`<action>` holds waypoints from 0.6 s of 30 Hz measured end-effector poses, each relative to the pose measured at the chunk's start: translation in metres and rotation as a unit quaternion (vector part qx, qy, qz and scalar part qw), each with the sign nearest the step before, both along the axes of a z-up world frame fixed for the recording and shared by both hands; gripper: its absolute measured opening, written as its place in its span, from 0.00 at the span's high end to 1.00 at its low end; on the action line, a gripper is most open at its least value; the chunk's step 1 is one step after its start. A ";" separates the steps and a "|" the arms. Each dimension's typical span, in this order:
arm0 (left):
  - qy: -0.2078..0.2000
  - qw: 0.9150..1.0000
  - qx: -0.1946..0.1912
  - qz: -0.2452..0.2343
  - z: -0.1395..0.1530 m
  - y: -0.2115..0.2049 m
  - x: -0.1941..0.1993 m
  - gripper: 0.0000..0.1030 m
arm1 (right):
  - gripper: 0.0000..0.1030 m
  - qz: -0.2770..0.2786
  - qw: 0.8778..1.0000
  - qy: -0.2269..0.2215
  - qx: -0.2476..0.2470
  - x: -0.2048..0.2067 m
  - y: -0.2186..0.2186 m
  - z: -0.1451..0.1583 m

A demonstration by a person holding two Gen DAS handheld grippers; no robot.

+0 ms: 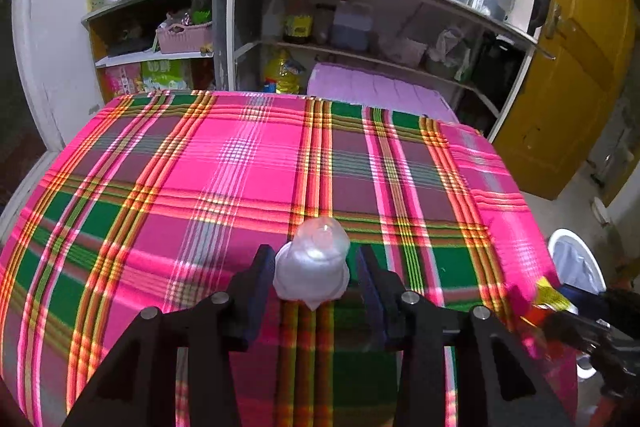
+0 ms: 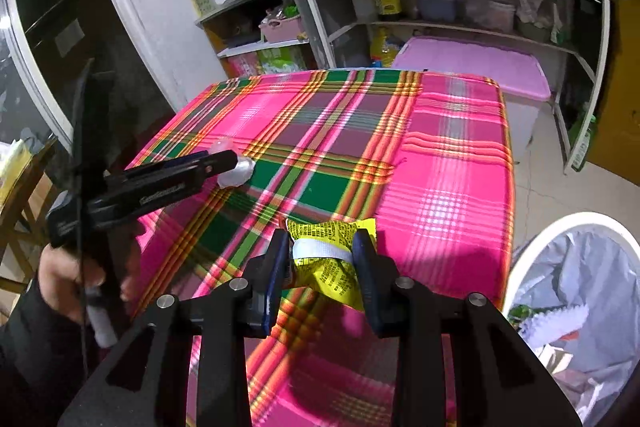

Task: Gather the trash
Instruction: 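Grasp the yellow wrapper with the right tool while the left tool grasps the clear plastic cup, then carry the yellow wrapper and clear cup over the trash bin with both tools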

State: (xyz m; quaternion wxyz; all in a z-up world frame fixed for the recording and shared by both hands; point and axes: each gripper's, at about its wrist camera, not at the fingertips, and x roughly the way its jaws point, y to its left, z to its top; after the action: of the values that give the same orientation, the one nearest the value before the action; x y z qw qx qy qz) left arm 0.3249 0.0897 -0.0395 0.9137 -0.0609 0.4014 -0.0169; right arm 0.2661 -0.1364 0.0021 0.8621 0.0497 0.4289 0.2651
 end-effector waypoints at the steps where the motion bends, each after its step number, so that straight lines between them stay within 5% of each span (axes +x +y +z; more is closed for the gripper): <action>1: 0.000 1.000 0.000 0.001 -0.001 0.000 0.002 0.59 | 0.67 -0.002 1.000 0.001 0.001 -0.001 -0.003 0.000; 5: 0.002 1.000 0.013 0.001 -0.007 -0.005 0.008 0.69 | 0.67 -0.012 1.000 0.000 0.003 -0.005 -0.013 0.000; 18: -0.036 0.998 -0.014 -0.044 0.025 -0.042 -0.046 0.69 | 0.67 -0.038 0.999 -0.024 0.002 -0.039 -0.048 0.013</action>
State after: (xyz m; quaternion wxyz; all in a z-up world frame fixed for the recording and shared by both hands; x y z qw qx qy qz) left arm 0.2788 0.0472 -0.0145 0.9249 -0.0550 0.3706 -0.0651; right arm 0.2273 -0.1841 0.0152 0.8815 0.0616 0.4054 0.2342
